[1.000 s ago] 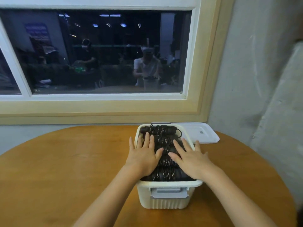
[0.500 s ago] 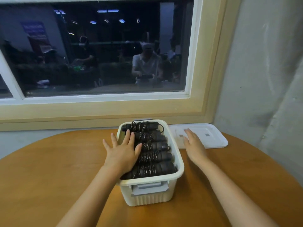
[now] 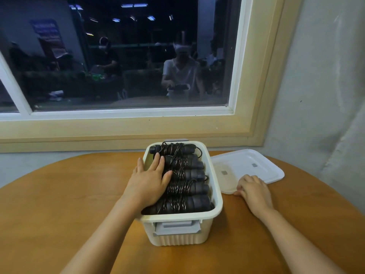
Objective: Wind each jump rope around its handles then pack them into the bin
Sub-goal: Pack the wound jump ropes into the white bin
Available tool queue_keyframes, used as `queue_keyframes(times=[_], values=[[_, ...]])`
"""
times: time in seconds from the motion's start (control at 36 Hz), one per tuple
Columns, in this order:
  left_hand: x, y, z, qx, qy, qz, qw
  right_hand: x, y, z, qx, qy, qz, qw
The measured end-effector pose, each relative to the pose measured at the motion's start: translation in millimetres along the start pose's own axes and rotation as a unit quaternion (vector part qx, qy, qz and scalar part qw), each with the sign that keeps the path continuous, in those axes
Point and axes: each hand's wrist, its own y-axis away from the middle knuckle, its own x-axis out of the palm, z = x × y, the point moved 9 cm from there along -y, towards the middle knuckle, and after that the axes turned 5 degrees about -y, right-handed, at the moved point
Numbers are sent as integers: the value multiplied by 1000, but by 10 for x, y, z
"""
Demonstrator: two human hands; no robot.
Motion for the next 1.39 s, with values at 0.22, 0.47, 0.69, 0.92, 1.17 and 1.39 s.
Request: queue_keyframes(times=[0.22,0.47,0.69,0.92,1.17,1.39], values=[[-3,93,-55,8,15,8,1000,-1291,152,78,35,-231,-267,935],[-466,308,-50,19,282,-142,949,-2904,588,1006,-97,-461,-442,763],[-1106,745,122,92,596,-185,776,-2326,-30,1139,104,-779,-213,580],[-584,832,301,-30,586,-173,791,-1582,-102,1548,26,-516,-29,856],[-132,768,263,-104,502,-111,852,-650,-125,1377,42,-219,160,961],[-61,825,333,-160,456,-175,858,-738,-2,1560,30,-152,146,977]])
